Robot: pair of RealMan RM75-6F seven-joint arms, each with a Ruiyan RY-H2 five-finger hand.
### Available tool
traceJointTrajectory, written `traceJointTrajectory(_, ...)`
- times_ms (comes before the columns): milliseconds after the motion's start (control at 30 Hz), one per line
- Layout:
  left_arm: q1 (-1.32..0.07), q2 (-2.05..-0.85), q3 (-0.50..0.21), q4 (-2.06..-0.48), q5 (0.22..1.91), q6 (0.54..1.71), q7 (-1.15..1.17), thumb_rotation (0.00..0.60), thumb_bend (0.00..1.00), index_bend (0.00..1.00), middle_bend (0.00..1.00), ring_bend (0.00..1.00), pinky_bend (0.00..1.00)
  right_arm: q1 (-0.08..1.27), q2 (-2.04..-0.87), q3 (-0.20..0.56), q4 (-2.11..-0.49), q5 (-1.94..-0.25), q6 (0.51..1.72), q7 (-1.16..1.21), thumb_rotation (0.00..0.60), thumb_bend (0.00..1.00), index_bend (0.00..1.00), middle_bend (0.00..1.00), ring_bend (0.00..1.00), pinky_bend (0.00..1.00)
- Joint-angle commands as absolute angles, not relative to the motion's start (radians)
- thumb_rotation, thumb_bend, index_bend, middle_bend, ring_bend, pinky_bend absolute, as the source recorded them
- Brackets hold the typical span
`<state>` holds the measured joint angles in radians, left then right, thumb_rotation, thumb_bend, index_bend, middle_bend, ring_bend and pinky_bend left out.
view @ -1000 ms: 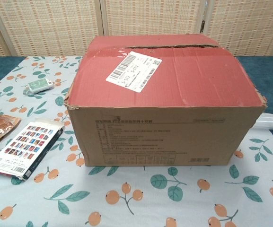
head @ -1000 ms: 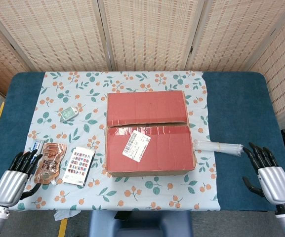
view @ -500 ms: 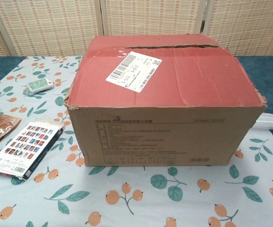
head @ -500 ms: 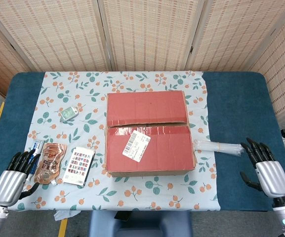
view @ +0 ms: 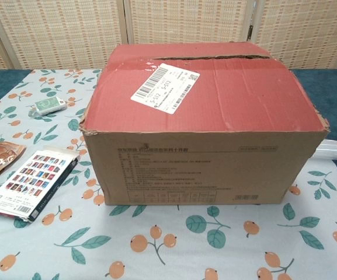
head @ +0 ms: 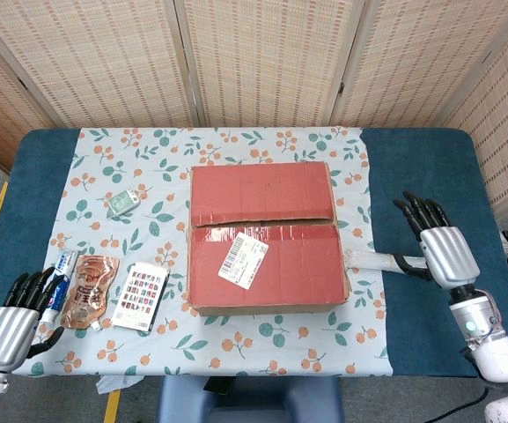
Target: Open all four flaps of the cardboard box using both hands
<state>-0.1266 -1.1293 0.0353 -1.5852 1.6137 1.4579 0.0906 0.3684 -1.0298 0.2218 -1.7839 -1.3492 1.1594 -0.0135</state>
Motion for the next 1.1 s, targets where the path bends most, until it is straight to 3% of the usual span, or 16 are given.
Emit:
traceJointTrajectory(33, -0.148, -1.121, 0.025, -1.568, 1.586, 1.414, 0.062, 0.600, 0.34, 0.06, 0.01, 0.00, 0.00, 0.427, -1.033, 0.264, -1.791, -1.274, 1.086, -0.035, 0.600, 0.42, 0.08, 0.00, 0.00, 0.00)
traceJointTrajectory(400, -0.177, -1.093, -0.027, -1.528, 1.495, 1.361, -0.028, 0.600, 0.34, 0.07, 0.01, 0.00, 0.00, 0.599, -1.023, 0.312, -1.730, -1.174, 0.789, 0.122, 0.600, 0.42, 0.12, 0.00, 0.00, 0.00)
traceJointTrajectory(767, -0.184, -1.071, -0.035, -1.503, 1.462, 1.328, -0.135, 0.600, 0.34, 0.07, 0.01, 0.00, 0.00, 0.735, -1.119, 0.323, -1.602, -1.125, 0.735, 0.047, 0.600, 0.42, 0.15, 0.00, 0.00, 0.00)
traceJointTrajectory(1100, -0.193, -1.074, -0.037, -1.496, 1.450, 1.304, -0.171, 0.600, 0.34, 0.06, 0.01, 0.00, 0.00, 0.768, -1.162, 0.299, -1.538, -1.175, 0.718, 0.101, 0.600, 0.42, 0.15, 0.00, 0.00, 0.00)
